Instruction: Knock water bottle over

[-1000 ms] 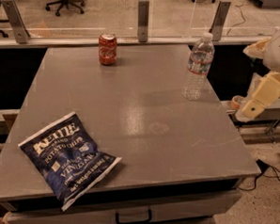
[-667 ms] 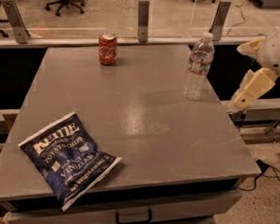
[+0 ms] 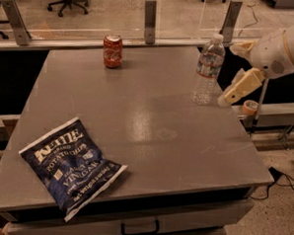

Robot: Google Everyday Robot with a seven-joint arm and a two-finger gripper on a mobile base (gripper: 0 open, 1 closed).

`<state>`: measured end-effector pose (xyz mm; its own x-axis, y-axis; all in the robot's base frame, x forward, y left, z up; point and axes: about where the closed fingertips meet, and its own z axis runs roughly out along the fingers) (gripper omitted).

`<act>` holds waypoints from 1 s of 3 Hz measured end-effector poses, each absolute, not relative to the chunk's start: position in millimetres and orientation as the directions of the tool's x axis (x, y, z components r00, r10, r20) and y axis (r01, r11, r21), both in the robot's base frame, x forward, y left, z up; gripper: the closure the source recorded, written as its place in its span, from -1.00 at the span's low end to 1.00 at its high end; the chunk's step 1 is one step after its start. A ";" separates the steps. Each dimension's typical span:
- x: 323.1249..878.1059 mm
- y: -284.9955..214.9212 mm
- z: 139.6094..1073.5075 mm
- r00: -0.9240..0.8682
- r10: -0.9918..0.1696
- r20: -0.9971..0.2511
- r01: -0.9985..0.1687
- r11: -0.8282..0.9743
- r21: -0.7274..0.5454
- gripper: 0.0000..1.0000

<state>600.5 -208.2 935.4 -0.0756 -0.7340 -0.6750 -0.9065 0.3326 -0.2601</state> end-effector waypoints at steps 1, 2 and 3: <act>612.2 -187.8 930.0 -0.048 -0.683 -0.729 -0.916 0.320 -0.240 -1.00; 608.8 -152.7 925.1 -0.012 -0.642 -0.767 -0.940 0.269 -0.210 -1.00; 589.6 -104.0 922.8 0.045 -0.608 -0.793 -0.968 0.169 -0.185 -1.00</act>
Offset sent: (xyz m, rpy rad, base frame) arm 0.0012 0.0927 -0.0154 0.2006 0.0300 0.1782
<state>589.6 -104.0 922.8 0.0453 -0.6078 -0.7928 -0.9681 0.1690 -0.1848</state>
